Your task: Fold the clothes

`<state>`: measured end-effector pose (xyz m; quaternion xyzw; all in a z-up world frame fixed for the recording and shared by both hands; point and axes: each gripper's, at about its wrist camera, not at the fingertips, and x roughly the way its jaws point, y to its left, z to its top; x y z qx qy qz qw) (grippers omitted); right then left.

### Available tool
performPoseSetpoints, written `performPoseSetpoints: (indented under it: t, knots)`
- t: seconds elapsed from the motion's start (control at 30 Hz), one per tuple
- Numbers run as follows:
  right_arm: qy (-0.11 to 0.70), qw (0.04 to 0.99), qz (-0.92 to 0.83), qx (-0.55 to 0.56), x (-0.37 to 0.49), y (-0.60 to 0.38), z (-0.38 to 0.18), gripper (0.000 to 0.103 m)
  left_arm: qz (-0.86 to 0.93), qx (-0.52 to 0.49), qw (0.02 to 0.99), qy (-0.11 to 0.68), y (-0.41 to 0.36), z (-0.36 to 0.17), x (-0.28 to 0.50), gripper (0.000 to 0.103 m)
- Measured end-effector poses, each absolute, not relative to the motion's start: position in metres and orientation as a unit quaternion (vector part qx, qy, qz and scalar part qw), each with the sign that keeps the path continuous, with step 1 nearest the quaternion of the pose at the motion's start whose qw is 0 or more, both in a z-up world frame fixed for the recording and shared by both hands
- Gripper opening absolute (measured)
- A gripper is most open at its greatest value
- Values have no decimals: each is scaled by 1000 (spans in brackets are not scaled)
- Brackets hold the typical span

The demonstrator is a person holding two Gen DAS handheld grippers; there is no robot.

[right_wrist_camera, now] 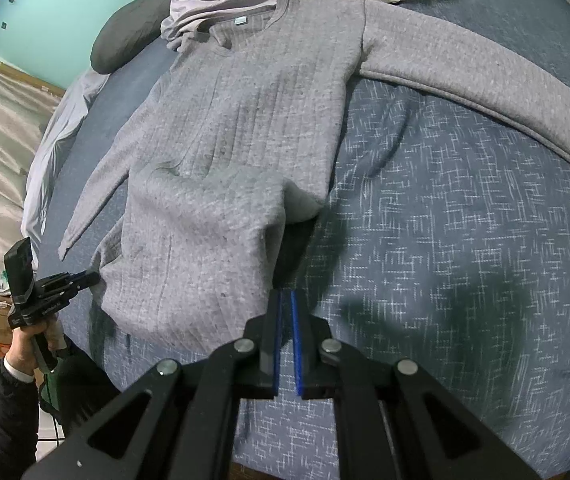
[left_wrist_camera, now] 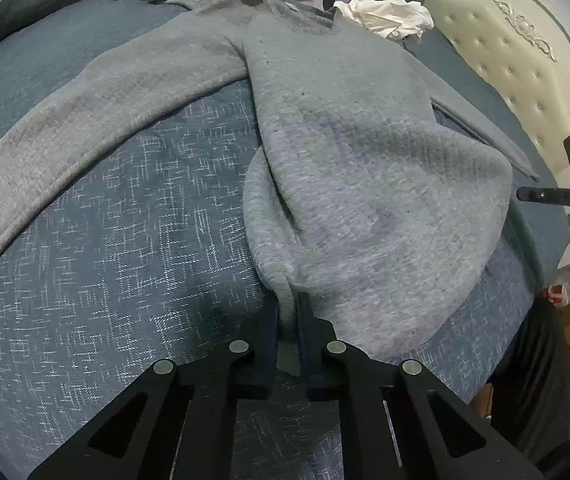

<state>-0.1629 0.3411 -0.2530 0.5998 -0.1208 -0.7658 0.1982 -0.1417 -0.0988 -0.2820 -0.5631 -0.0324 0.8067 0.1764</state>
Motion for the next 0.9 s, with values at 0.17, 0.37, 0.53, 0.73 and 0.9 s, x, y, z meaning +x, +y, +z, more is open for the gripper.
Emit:
performPoseSetpoints:
  t: [0.17,0.37,0.53,0.73,0.9]
  knots:
    - [-116,199,-764,603,-162,340,-255,5,811,-558,172,-35,-104,-278,-142,7]
    - [-114,200,-763,604,-162,340,-257,5,818,-547,171,-45,-112,-265,-143,7]
    - [-112,201,-762,606,-163,338,-256,5,820,-545,171,-36,-108,-259,-144,7]
    - [-97,212,-747,623,-167,321,-266,31,825,-535,174,-53,-113,-250,-148,7]
    - [-83,230,-745,621,-170,301,-274,33,829,-529,175,-52,-115,-238,-146,7]
